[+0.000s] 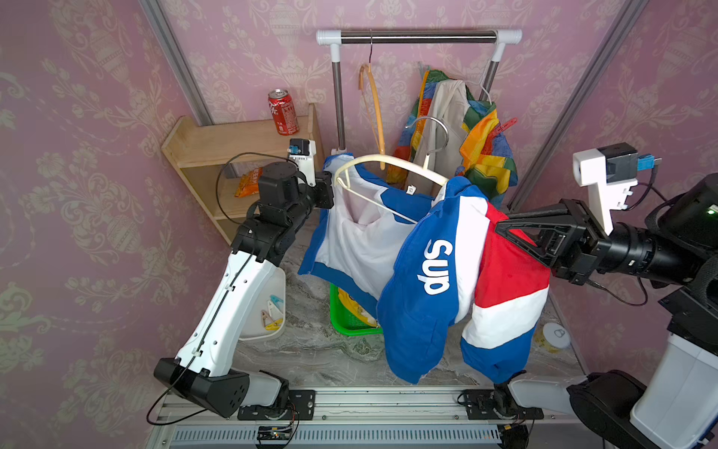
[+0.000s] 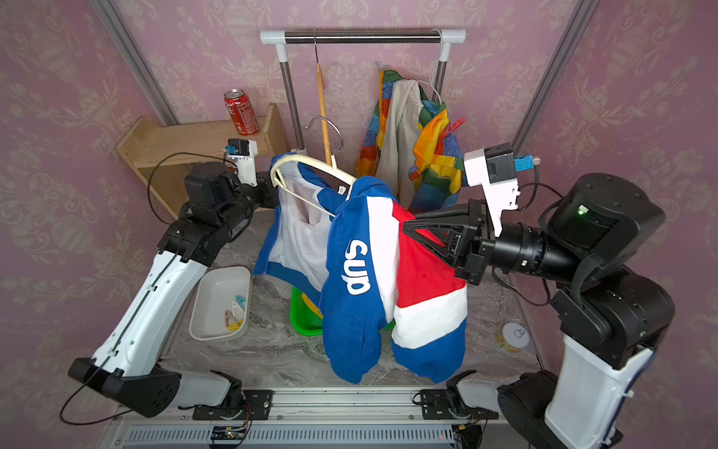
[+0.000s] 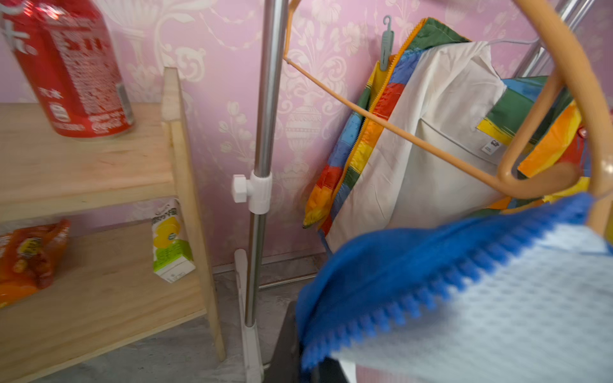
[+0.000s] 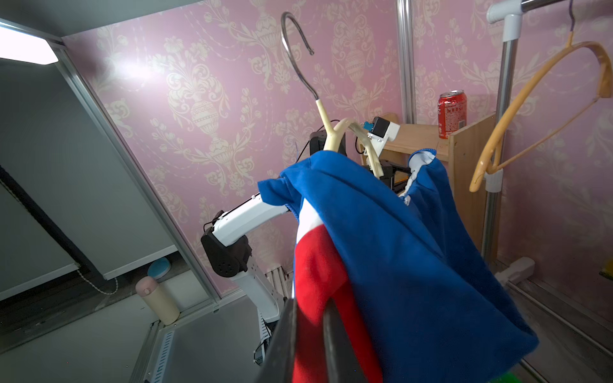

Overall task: Remove the clothespins securing jackets to the hanger
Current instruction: Remove the jacket from the hanger.

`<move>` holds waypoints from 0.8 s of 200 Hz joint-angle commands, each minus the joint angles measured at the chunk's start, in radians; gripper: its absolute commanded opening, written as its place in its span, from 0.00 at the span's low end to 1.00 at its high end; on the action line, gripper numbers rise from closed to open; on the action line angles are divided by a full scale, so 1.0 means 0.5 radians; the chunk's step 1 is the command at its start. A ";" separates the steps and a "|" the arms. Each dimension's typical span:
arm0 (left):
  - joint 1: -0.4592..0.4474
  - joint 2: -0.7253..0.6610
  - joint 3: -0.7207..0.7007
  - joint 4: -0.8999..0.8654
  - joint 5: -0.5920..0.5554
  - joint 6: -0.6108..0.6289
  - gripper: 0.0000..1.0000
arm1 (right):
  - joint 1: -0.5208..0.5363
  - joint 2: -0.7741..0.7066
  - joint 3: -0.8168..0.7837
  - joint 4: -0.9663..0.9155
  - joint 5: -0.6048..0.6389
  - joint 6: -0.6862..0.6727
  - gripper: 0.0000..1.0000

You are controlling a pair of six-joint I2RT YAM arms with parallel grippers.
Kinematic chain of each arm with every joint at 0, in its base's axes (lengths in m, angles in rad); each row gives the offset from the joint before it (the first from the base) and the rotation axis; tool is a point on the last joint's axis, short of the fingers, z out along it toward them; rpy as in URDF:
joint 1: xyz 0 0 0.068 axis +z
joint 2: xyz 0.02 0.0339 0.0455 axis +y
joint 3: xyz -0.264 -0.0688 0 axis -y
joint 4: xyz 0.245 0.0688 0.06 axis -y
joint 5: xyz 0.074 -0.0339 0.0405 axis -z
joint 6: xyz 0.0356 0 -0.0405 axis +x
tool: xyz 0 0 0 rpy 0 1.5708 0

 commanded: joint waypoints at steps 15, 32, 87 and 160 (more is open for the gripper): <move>-0.125 -0.237 -0.297 0.327 0.181 -0.392 0.00 | -0.011 -0.180 -0.313 0.566 0.611 0.017 0.00; -0.208 -0.341 -0.382 0.270 0.119 -0.468 0.00 | -0.010 -0.205 -0.408 0.756 0.738 0.025 0.00; -0.689 -0.569 -0.795 0.154 -0.236 -0.670 0.00 | -0.010 0.049 -0.239 0.850 0.517 -0.051 0.00; -1.119 -0.698 -1.217 -0.231 -0.897 -1.022 0.00 | 0.047 0.036 -0.454 0.666 0.011 -0.250 0.00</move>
